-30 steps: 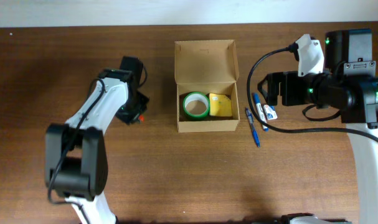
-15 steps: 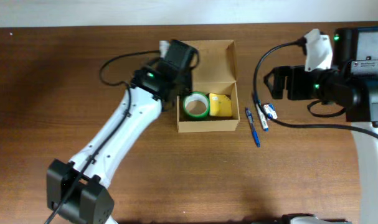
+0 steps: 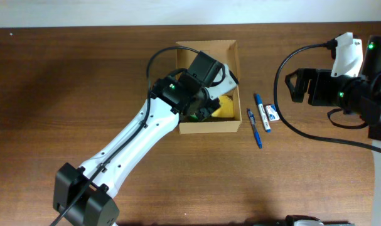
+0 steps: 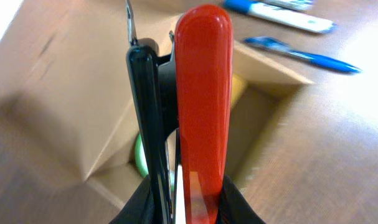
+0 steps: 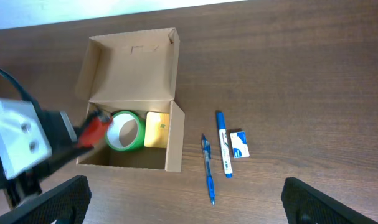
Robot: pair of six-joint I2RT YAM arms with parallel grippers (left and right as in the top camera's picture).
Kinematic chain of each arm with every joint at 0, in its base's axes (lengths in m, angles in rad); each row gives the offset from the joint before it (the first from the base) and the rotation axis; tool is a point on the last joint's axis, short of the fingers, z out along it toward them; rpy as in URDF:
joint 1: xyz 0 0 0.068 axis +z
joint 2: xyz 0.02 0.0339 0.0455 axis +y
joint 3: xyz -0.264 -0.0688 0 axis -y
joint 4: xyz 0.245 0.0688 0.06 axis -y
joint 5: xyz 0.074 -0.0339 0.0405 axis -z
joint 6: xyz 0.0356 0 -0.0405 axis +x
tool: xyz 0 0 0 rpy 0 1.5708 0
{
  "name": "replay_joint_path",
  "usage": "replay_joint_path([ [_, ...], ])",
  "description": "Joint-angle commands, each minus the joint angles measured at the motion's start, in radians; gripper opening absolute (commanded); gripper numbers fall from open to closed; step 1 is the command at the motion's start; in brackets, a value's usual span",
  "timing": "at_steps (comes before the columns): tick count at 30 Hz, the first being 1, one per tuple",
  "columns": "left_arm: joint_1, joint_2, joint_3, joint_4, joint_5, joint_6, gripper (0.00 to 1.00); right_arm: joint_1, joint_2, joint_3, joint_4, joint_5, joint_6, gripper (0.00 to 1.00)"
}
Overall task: Pack container
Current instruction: 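Carry the red stapler into the box and release it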
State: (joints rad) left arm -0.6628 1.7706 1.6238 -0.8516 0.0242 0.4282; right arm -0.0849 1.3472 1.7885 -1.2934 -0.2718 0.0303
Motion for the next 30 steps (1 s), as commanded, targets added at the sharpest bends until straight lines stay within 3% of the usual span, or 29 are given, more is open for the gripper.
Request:
replay_joint_path([
  [1,-0.001,-0.018,0.026,0.002,0.166,0.259,0.02,-0.009,-0.010,0.013,0.000,-0.005,0.006,0.99],
  [4,-0.001,0.004,0.026,0.002,0.179,0.479,0.02,-0.009,-0.010,0.013,-0.008,-0.005,0.002,0.99],
  [11,-0.001,0.109,0.026,0.005,0.124,0.690,0.01,-0.009,-0.010,0.013,-0.047,-0.005,-0.027,0.99],
  [14,0.000,0.146,0.026,0.005,0.058,0.712,0.02,-0.009,-0.010,0.013,-0.049,-0.005,-0.027,0.99],
  [30,0.006,0.233,0.026,-0.024,0.039,0.786,0.02,-0.009,-0.010,0.013,-0.046,-0.005,-0.027,0.99],
])
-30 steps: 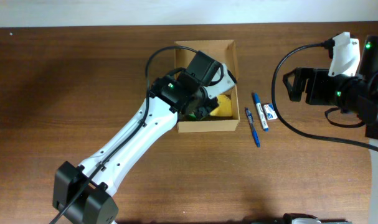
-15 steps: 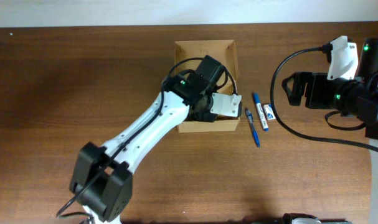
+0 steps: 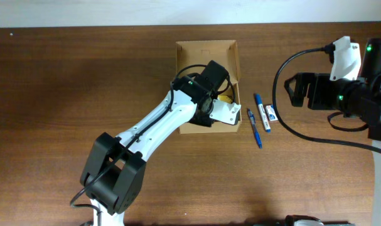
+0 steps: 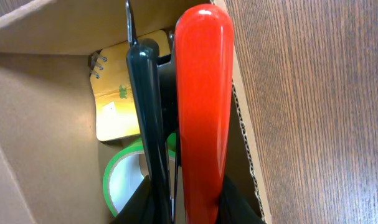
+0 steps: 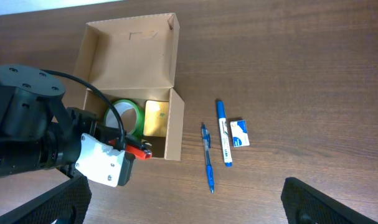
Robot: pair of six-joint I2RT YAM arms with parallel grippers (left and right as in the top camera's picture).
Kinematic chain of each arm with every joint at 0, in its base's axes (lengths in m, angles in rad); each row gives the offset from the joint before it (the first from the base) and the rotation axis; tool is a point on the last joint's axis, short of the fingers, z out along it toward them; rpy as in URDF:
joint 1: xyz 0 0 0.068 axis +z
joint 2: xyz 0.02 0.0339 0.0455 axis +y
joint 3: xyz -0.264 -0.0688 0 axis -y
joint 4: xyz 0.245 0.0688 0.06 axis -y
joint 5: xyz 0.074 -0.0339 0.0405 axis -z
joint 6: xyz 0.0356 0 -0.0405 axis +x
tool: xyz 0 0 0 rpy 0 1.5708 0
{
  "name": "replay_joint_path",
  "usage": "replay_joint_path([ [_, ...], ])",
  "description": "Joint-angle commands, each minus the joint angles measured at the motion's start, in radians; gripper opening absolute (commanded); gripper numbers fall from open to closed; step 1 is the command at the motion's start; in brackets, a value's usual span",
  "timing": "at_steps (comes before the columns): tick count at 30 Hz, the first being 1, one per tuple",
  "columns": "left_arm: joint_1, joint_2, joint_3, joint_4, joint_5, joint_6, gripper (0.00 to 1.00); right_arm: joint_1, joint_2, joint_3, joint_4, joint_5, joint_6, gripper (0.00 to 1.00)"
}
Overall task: Pack container
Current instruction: 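Carry the red stapler into the box and release it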
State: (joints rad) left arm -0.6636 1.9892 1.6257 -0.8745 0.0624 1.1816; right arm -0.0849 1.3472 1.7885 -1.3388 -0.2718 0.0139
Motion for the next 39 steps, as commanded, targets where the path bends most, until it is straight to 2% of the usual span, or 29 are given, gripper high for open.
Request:
replay_joint_path([
  [1,0.011,0.016,0.024,-0.001,0.000,0.040,0.02,-0.009,-0.010,0.013,-0.001,-0.005,-0.010,0.99],
  [10,0.019,0.021,0.024,-0.003,-0.005,0.038,0.02,-0.009,-0.010,0.013,0.000,-0.005,-0.010,0.99],
  [13,0.019,0.031,0.024,-0.003,-0.113,-0.007,0.02,-0.009,-0.010,0.013,0.000,-0.005,-0.010,0.99],
  [19,0.018,0.045,0.024,-0.039,-0.111,-0.007,0.02,-0.009,-0.010,0.013,0.001,-0.005,-0.010,0.99],
  [22,0.018,0.045,0.024,-0.038,-0.108,-0.007,0.38,-0.009,-0.010,0.013,0.002,-0.005,-0.010,0.99],
  [24,0.018,0.045,0.024,-0.039,-0.108,-0.007,0.44,-0.009,-0.010,0.013,0.004,-0.005,-0.010,0.99],
  [26,0.018,0.045,0.024,-0.039,-0.108,-0.007,0.57,-0.009,-0.010,0.013,0.004,-0.005,-0.010,0.99],
  [27,0.018,0.045,0.024,-0.038,-0.108,-0.007,0.57,-0.009,-0.010,0.013,0.004,-0.005,-0.010,0.99],
  [34,0.018,0.045,0.037,-0.027,-0.108,-0.007,0.56,-0.009,-0.010,0.013,0.008,-0.005,-0.010,0.99],
  [36,0.019,0.041,0.072,-0.027,-0.109,-0.023,0.40,-0.009,-0.010,0.013,0.011,-0.005,-0.010,0.99],
  [37,0.019,0.036,0.097,-0.027,-0.109,-0.058,0.35,-0.009,-0.010,0.013,0.012,-0.005,-0.010,0.99],
  [39,0.019,0.021,0.166,-0.028,-0.113,-0.174,0.13,-0.009,-0.010,0.013,0.016,-0.005,-0.010,0.99],
])
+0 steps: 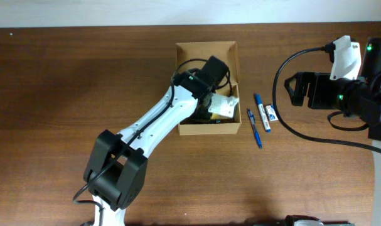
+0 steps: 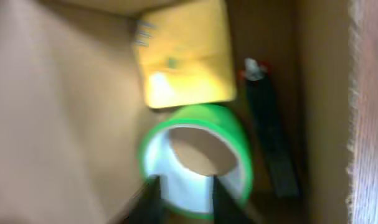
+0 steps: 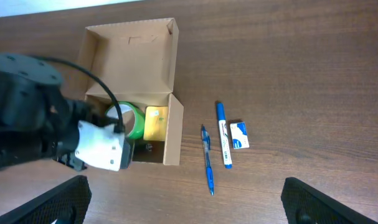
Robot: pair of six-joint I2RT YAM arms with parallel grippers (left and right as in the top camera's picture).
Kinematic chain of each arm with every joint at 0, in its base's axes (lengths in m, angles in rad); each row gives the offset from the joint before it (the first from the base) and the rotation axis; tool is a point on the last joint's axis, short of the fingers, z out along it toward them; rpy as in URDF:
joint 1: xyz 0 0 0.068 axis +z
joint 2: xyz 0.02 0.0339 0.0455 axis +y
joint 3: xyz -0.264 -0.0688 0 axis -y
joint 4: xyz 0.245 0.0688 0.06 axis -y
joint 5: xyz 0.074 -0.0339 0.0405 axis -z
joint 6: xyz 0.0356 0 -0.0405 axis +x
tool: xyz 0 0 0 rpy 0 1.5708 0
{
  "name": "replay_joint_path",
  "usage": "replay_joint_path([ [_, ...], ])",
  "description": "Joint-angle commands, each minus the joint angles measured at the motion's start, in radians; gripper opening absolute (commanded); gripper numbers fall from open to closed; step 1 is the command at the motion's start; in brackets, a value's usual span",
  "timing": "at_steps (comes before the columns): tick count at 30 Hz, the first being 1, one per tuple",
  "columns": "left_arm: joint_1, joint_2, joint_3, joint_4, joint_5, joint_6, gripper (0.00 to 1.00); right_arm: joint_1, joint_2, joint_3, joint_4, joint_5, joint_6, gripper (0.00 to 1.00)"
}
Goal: Pack container
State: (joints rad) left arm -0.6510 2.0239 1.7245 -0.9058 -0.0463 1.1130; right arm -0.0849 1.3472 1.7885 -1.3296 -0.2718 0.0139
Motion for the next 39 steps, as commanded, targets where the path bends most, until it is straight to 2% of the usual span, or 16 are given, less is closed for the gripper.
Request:
replay_joint_path([
  [1,0.006,-0.022,0.098,0.003,-0.004,-0.153,0.03,-0.009,-0.010,0.013,0.010,-0.005,-0.010,0.99],
  [4,0.006,-0.065,0.134,-0.001,-0.063,-0.233,0.02,-0.009,-0.010,0.013,0.009,-0.005,-0.010,0.99],
  [7,0.006,-0.128,0.135,-0.002,-0.167,-0.416,0.02,-0.009,0.003,0.012,0.002,0.047,-0.010,0.99],
  [10,0.006,-0.207,0.135,0.004,-0.159,-0.505,0.02,-0.009,0.042,0.012,0.002,0.048,-0.011,0.99],
  [14,0.071,-0.320,0.135,0.006,-0.150,-0.739,0.02,-0.009,0.130,0.005,0.001,0.070,-0.011,0.99],
  [17,0.192,-0.382,0.135,-0.009,-0.022,-0.850,0.02,-0.009,0.200,0.005,0.002,0.082,0.003,0.99],
  [21,0.335,-0.401,0.135,-0.030,0.015,-0.953,0.02,-0.011,0.279,0.005,0.002,0.104,0.077,0.99],
  [25,0.492,-0.401,0.134,-0.085,0.257,-0.970,0.02,-0.051,0.390,-0.010,0.002,0.099,0.218,0.99],
  [26,0.516,-0.401,0.134,-0.100,0.274,-0.970,0.06,-0.058,0.408,-0.016,0.002,0.098,0.252,0.99],
  [27,0.544,-0.401,0.134,-0.124,0.277,-0.969,0.16,-0.064,0.431,-0.020,0.002,0.100,0.286,0.99],
  [28,0.563,-0.401,0.134,-0.143,0.277,-0.969,0.21,-0.067,0.451,-0.022,0.003,0.099,0.315,0.99],
  [30,0.583,-0.401,0.134,-0.171,0.275,-0.969,0.42,-0.067,0.494,-0.023,0.003,0.100,0.372,0.99],
  [32,0.588,-0.401,0.134,-0.183,0.275,-0.969,0.72,-0.067,0.534,-0.023,0.003,0.095,0.433,0.99],
  [33,0.588,-0.401,0.134,-0.185,0.275,-0.969,0.98,-0.067,0.559,-0.023,0.012,0.072,0.457,0.99],
  [39,0.588,-0.401,0.134,-0.185,0.275,-0.970,1.00,-0.067,0.658,-0.028,0.068,0.018,0.551,0.99],
])
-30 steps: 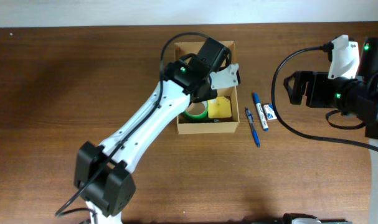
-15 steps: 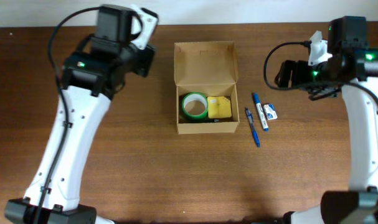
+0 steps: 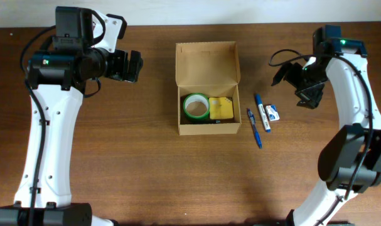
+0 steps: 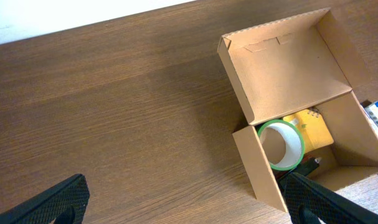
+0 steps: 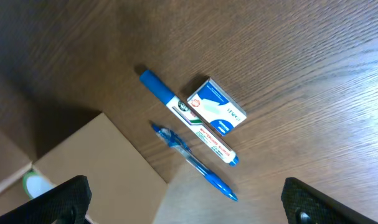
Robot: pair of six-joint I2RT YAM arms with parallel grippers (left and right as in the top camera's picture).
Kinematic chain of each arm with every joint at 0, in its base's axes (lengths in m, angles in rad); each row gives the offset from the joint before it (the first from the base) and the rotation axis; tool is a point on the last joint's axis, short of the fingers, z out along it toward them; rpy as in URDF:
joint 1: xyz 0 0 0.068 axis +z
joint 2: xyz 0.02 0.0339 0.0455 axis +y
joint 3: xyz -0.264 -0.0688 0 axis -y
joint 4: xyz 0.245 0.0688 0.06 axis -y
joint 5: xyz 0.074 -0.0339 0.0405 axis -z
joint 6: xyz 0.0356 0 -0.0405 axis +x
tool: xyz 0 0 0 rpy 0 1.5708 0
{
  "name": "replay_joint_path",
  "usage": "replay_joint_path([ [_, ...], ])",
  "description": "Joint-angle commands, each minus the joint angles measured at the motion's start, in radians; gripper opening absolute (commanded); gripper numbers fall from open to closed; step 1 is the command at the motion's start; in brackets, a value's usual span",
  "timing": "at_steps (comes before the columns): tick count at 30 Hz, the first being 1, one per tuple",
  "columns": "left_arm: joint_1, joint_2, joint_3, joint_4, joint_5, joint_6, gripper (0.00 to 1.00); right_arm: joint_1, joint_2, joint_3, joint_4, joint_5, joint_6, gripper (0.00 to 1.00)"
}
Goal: Pack container
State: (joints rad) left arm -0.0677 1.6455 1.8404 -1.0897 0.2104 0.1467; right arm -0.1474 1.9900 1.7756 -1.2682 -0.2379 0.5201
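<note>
The open cardboard box [image 3: 208, 59] stands mid-table with a green tape roll [image 3: 194, 107] and a yellow notepad [image 3: 221, 108] inside. In the left wrist view a dark stapler [image 4: 311, 166] lies by the box's front wall. Right of the box lie a blue pen [image 3: 253, 127], a blue marker [image 3: 262, 112] and a small blue-and-white box [image 3: 272, 113]. My left gripper [image 3: 137, 66] is open and empty, high over the table far left of the box. My right gripper [image 3: 294, 88] is open and empty above the small box [image 5: 217, 107], the marker [image 5: 185, 115] and the pen [image 5: 192, 162].
The box's lid flap [image 4: 288, 68] lies folded back at the far side. Bare brown table [image 4: 114, 124] spreads left of the box. A pale wall edge runs along the table's far side.
My left gripper was open, low inside the box over the tape roll; now it is far left and high. My right gripper has come from the right edge to above the pens.
First my left gripper was shut on a red-and-black stapler at the box. Then it held the stapler down inside. Then it was open and the stapler lay by the box wall. Now the left arm is away and the right is over the pens.
</note>
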Motion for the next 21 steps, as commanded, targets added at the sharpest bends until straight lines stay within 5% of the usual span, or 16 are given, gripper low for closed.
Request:
replay_joint_path([
  [1,0.005,-0.022,0.018,-0.001,0.019,-0.003,0.99,-0.004,0.017,-0.037,0.027,-0.013,0.062,0.99],
  [5,0.004,-0.022,0.018,-0.030,0.040,0.028,1.00,-0.005,0.017,-0.170,0.093,-0.013,0.080,0.99],
  [11,-0.030,-0.033,0.027,-0.234,0.063,0.383,1.00,-0.005,0.017,-0.313,0.168,-0.014,0.138,1.00],
  [21,-0.036,-0.056,0.027,-0.243,0.056,0.408,1.00,0.037,0.017,-0.314,0.278,-0.021,0.439,0.99],
])
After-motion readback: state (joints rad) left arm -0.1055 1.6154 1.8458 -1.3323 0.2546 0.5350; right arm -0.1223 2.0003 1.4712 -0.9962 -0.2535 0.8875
